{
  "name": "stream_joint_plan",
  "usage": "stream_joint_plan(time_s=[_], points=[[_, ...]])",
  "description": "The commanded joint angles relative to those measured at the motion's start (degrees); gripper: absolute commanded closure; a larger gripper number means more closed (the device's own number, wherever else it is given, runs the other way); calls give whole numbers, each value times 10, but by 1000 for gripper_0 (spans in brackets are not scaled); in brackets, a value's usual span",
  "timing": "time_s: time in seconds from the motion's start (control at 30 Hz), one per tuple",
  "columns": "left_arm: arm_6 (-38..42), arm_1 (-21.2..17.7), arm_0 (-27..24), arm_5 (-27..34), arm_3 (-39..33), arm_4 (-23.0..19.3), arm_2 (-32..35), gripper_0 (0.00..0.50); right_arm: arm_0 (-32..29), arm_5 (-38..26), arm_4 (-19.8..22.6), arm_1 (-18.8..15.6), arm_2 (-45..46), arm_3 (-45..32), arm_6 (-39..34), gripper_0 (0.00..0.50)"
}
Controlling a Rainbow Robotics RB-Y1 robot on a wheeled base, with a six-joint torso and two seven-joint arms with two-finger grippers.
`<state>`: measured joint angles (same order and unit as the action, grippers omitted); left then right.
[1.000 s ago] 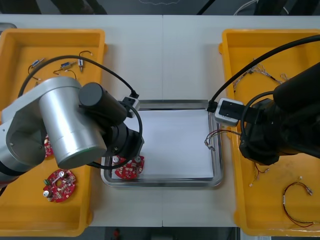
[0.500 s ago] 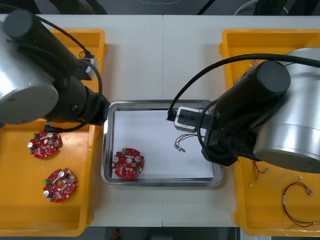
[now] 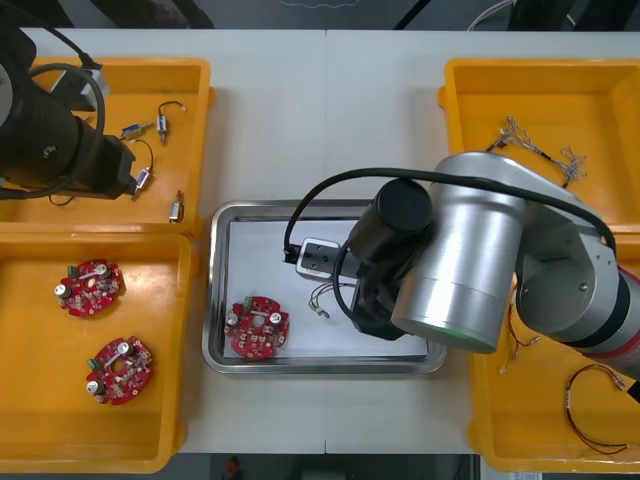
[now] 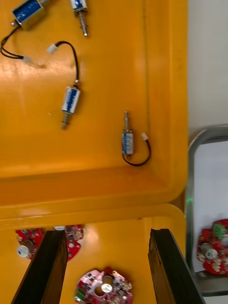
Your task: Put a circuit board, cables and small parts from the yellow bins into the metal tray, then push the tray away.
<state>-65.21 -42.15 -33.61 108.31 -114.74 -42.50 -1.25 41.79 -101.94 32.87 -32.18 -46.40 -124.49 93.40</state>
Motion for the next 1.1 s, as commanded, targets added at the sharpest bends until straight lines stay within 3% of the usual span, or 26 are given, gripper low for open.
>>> stream_joint_plan(time_s=[0.03, 0.43, 0.83, 0.87, 0.9, 0.93, 1.0, 1.1], points=[[-46, -30, -22, -28, 36, 15, 34, 0, 20, 31, -29, 8, -48, 19, 40, 500], [-173, -48, -59, -119, 145, 32, 47, 0, 20, 116, -34, 7, -111, 91, 68, 500], [-304, -55, -84, -214, 261, 17, 74, 0, 19, 136, -55, 12, -127, 110, 76, 488], [-312, -54, -86, -217, 269, 17, 77, 0, 19, 136, -56, 12, -127, 110, 76, 402], [-325, -55, -90, -226, 284, 15, 79, 0, 19, 135, -57, 11, -127, 110, 75, 192], [-339, -56, -95, -235, 300, 12, 79, 0, 19, 134, -61, 10, -127, 110, 75, 60], [-358, -55, -102, -251, 323, 9, 79, 0, 19, 133, -62, 9, -126, 110, 73, 0], [-388, -56, -112, -274, 361, 6, 79, 0, 19, 130, -65, 7, -122, 110, 77, 0]])
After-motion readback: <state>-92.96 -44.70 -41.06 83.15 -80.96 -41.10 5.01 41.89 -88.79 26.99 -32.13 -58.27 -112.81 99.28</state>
